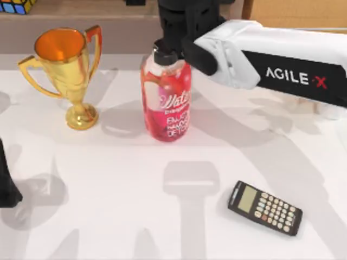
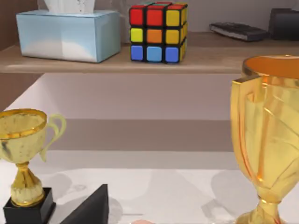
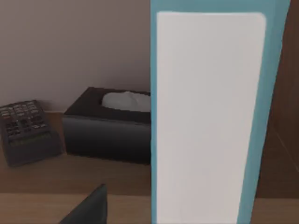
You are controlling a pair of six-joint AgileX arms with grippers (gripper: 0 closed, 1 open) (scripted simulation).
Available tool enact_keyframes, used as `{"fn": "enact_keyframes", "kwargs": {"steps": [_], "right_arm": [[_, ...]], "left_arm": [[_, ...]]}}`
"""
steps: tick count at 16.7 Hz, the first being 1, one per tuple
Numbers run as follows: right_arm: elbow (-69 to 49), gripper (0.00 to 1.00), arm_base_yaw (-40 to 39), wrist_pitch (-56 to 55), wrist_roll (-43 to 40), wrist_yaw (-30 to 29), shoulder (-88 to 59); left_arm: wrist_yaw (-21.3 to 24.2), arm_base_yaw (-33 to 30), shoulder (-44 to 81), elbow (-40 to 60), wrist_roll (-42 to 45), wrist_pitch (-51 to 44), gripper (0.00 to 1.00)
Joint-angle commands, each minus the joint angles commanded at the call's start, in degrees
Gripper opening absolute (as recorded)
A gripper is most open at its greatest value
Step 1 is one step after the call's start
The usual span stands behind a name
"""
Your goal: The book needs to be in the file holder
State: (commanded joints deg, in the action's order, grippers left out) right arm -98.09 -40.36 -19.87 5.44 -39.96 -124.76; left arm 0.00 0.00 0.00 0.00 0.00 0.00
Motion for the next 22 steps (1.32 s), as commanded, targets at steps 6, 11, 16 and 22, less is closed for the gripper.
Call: {"fn": "enact_keyframes", "kwargs": {"steps": [6, 11, 16, 22], "right_arm": [[-5.41, 1.00, -0.23, -1.13, -0.76, -2.35, -7.13], [-4.40, 1.00, -0.26, -1.93, -0.69, -2.42, -7.16], [-3.95, 1.00, -0.69, -4.44, -0.82, -2.84, -7.97], [-11.53, 1.00, 1.24, 1.00, -1.05, -0.94, -10.91]], "left_arm": [[0.00, 0.00, 0.00, 0.00, 0.00, 0.00, 1.00], [0.00, 0.00, 0.00, 0.00, 0.00, 0.00, 1.00], [0.00, 0.00, 0.00, 0.00, 0.00, 0.00, 1.00], [0.00, 0.00, 0.00, 0.00, 0.00, 0.00, 1.00]]}}
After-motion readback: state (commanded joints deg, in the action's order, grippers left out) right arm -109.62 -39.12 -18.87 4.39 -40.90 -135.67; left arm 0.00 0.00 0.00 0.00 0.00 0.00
